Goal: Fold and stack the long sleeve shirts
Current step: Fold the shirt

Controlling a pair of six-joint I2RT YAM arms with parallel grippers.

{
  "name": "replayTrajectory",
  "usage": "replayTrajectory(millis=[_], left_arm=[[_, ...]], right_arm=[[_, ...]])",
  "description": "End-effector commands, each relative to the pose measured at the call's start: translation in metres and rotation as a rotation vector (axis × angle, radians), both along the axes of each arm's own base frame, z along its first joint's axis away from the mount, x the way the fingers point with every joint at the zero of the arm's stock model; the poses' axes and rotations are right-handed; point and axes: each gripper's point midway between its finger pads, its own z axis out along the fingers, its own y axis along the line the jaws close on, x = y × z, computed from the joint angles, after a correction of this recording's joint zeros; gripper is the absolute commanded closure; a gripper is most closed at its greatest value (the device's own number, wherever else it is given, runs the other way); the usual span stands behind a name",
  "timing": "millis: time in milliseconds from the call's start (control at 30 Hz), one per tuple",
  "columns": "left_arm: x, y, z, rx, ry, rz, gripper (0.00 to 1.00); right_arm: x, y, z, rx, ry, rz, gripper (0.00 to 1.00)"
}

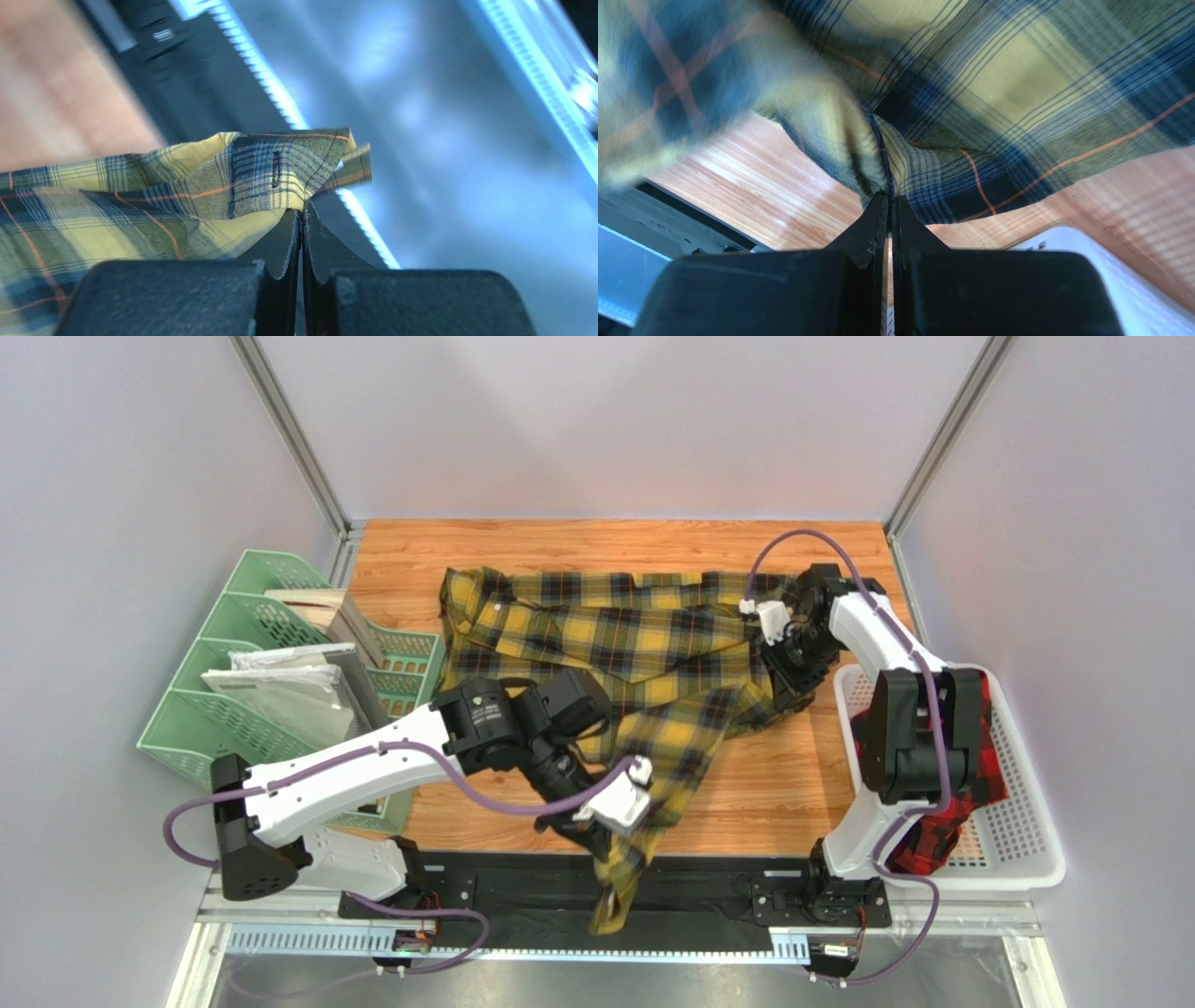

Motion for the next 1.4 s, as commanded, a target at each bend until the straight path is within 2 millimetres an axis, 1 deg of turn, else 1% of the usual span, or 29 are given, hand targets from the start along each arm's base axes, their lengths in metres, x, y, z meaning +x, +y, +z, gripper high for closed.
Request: replayTrajectory(millis=[0,33,67,100,133,200,267,300,333,367,400,433,467,500,533,567,600,633,667,767,800,867,967,1067,1100,1167,1233,1300,1367], left_arm=[[-0.060,0.036,0.030,-0.053,0.021,-0.263,1.00],[-0.080,0.046,0.028,-0.036,0.017,-0.345,1.00],[-0.086,0.049,0.027,-0.025,-0.001,-0.370,1.00],[-0.091,0.051,0.025,-0.013,-0.009,-0.389,0.90],[-0.095,0.052,0.024,0.000,-0.007,-0.388,0.83],[-0.085,0.051,0.011,0.043,-0.051,-0.351,0.71],[-0.068,0.052,0.001,0.072,-0.078,-0.276,0.66],[-0.053,0.049,0.000,0.082,-0.068,-0.191,0.62],[-0.040,0.043,-0.003,0.070,-0.058,-0.127,0.60],[-0.029,0.042,-0.004,0.088,-0.027,-0.038,0.58],[0.000,0.041,-0.007,0.090,-0.009,0.091,0.54],[0.014,0.042,-0.016,0.094,0.012,0.155,0.53],[0.028,0.045,-0.021,0.108,0.023,0.225,0.53],[0.056,0.052,-0.026,0.117,0.024,0.336,0.52],[0.073,0.058,-0.036,0.140,0.006,0.404,0.52],[0.086,0.063,-0.040,0.149,0.007,0.458,0.52],[0.112,0.073,-0.041,0.144,0.022,0.571,0.52],[0.121,0.080,-0.046,0.155,0.043,0.622,0.52],[0.139,0.091,-0.050,0.167,0.072,0.706,0.52],[0.155,0.109,-0.060,0.202,0.135,0.787,0.52],[0.157,0.114,-0.065,0.213,0.150,0.807,0.52],[0.166,0.124,-0.070,0.224,0.158,0.867,0.52],[0.177,0.137,-0.077,0.248,0.141,0.930,0.52],[0.182,0.144,-0.085,0.286,0.124,0.946,0.51],[0.184,0.150,-0.091,0.325,0.097,0.957,0.51],[0.189,0.161,-0.104,0.378,0.050,0.927,0.51],[0.195,0.180,-0.122,0.477,-0.032,0.909,0.50],[0.210,0.198,-0.138,0.546,-0.160,0.882,0.50],[0.223,0.207,-0.144,0.561,-0.268,0.819,0.51]], right_arm=[[-0.004,0.003,0.011,0.034,-0.139,0.059,1.00],[-0.004,0.003,0.009,0.038,-0.160,0.067,1.00],[-0.005,-0.004,0.008,0.038,-0.179,0.060,1.00],[-0.002,-0.004,0.014,0.039,-0.229,0.070,1.00],[-0.012,-0.004,0.006,0.041,-0.217,0.080,1.00],[-0.011,-0.004,0.011,0.037,-0.289,0.105,1.00],[-0.019,-0.004,0.008,0.039,-0.306,0.121,1.00],[-0.018,-0.004,0.009,0.035,-0.336,0.139,1.00],[-0.019,-0.005,0.015,0.028,-0.371,0.145,0.94],[-0.024,-0.006,0.012,0.020,-0.368,0.154,0.89],[-0.024,-0.007,0.013,0.010,-0.386,0.173,0.79],[-0.026,-0.009,0.016,0.000,-0.408,0.186,0.63],[-0.031,-0.011,0.013,-0.010,-0.408,0.197,0.56],[-0.034,-0.012,0.012,-0.023,-0.423,0.238,0.52],[-0.036,-0.013,0.018,-0.032,-0.460,0.259,0.47],[-0.045,-0.013,0.013,-0.032,-0.456,0.280,0.45],[-0.048,-0.012,0.014,-0.035,-0.472,0.304,0.41],[-0.051,-0.011,0.017,-0.036,-0.501,0.337,0.36],[-0.057,-0.005,0.022,-0.012,-0.539,0.357,0.34],[-0.071,0.016,0.036,0.069,-0.617,0.434,0.31],[-0.078,0.027,0.037,0.098,-0.622,0.479,0.31],[-0.087,0.037,0.042,0.120,-0.641,0.521,0.32],[-0.103,0.048,0.040,0.154,-0.603,0.548,0.33],[-0.107,0.059,0.037,0.166,-0.569,0.560,0.35],[-0.109,0.064,0.031,0.161,-0.545,0.588,0.38],[-0.106,0.061,0.022,0.120,-0.524,0.596,0.40],[-0.105,0.058,0.011,0.096,-0.479,0.597,0.42],[-0.099,0.055,0.005,0.073,-0.469,0.591,0.43],[-0.096,0.050,-0.004,0.039,-0.442,0.593,0.44]])
